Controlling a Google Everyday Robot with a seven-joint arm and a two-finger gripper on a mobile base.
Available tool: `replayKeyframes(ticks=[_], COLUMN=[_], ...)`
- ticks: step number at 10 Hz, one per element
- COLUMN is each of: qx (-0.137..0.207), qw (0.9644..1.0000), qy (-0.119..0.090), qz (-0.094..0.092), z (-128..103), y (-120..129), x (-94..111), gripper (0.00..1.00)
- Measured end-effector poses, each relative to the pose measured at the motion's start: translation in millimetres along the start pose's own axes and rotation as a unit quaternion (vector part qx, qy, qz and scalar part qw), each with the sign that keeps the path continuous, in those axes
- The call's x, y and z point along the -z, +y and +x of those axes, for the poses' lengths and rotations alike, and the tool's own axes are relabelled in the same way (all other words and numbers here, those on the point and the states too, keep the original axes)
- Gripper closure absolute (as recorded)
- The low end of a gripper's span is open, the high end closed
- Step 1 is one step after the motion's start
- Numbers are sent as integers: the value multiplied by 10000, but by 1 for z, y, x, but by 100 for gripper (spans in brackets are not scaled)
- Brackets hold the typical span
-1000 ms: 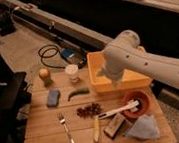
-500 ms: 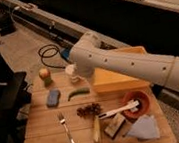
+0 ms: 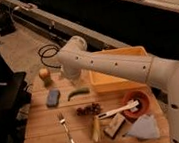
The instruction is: Wipe table surface with sponge
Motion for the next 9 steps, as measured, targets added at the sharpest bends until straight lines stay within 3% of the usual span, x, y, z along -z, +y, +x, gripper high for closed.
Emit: replayKeyframes(ticks=[3, 6, 9], qx=[94, 432, 847], qw=[9999, 9990, 9954], qy=[40, -83, -437], qz=[9, 84, 105], z=[2, 1, -21], y=[-3, -36, -84], x=[-1, -30, -79], gripper=[32, 32, 32])
